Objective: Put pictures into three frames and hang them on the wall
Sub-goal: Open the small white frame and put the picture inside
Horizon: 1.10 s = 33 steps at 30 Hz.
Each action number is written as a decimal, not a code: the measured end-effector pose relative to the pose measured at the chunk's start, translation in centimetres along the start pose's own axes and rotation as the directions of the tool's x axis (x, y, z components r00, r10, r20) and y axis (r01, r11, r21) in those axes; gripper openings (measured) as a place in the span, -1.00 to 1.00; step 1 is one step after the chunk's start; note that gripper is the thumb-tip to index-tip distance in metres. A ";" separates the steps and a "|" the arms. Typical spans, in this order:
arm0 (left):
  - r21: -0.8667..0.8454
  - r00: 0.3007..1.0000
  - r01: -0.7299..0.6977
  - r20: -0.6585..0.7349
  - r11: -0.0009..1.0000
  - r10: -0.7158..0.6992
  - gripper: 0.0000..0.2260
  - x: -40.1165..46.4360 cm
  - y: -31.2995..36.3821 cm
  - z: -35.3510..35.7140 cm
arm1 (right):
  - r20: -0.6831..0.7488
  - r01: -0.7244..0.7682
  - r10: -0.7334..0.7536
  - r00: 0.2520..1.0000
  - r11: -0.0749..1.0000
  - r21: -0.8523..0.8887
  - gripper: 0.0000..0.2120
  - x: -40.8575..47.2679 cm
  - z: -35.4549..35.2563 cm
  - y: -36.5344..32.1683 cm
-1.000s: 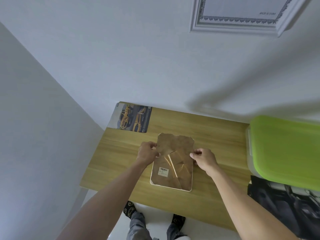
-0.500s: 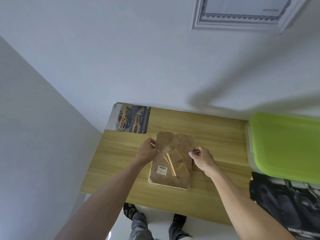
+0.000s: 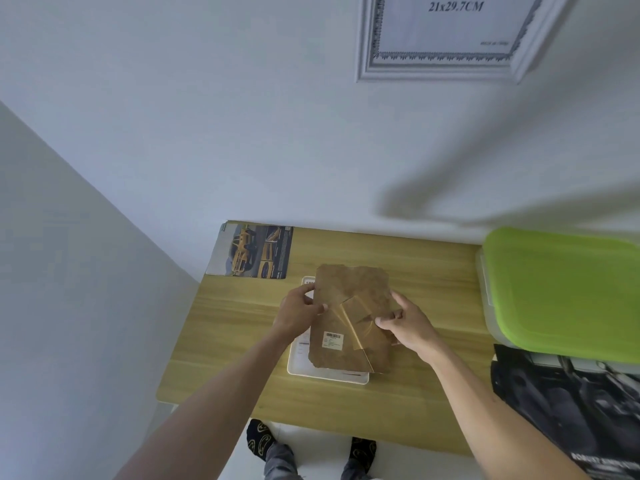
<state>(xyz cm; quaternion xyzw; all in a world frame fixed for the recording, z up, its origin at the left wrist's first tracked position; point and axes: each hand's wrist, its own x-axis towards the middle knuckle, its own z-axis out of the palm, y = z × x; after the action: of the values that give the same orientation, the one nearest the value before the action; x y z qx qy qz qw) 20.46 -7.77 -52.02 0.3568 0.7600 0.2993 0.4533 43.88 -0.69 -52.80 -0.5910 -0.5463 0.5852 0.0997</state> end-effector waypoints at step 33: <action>0.657 0.977 -0.201 0.185 0.726 0.103 -0.60 -0.7 4.2 19.2 | -0.284 -0.042 -0.229 0.931 0.706 -0.706 -0.48 -0.7 -7.5 10.2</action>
<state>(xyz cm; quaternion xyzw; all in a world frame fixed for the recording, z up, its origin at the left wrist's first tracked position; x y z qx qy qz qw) 39.18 -3.47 -56.30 0.5768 0.7521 0.0160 0.3184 55.45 -1.26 -57.89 -0.6498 -0.7298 0.2123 -0.0064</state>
